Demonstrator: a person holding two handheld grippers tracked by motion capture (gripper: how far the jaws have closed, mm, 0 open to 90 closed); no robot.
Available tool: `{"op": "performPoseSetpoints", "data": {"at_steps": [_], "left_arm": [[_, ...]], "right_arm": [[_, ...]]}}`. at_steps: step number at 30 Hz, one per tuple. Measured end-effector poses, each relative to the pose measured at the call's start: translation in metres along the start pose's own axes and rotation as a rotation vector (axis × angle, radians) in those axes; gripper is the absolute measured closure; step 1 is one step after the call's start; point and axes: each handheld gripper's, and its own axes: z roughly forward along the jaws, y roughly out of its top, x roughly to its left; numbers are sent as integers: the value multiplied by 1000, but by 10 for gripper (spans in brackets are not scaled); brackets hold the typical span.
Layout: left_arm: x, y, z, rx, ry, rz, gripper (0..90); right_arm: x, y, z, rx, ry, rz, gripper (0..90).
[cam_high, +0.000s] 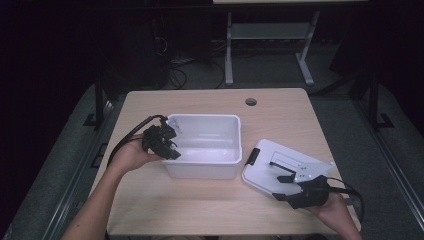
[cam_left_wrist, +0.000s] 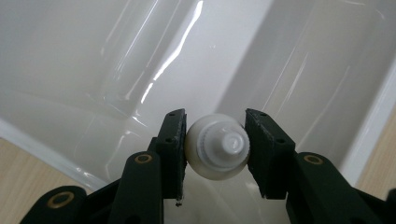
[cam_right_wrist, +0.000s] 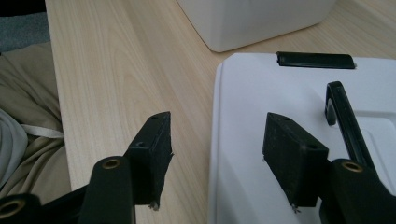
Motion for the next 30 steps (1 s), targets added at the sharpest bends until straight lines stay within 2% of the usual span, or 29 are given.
{"op": "performPoseSetpoints", "data": {"at_steps": [11, 18, 30], "left_arm": [[1, 0, 1, 10, 8, 5, 596], [0, 0, 3, 21, -2, 8, 591], [1, -2, -2, -6, 1, -5, 603]], "right_arm": [[0, 0, 0, 0, 0, 0, 412], [1, 0, 0, 8, 2, 3, 412], [0, -2, 1, 3, 1, 0, 412]]}}
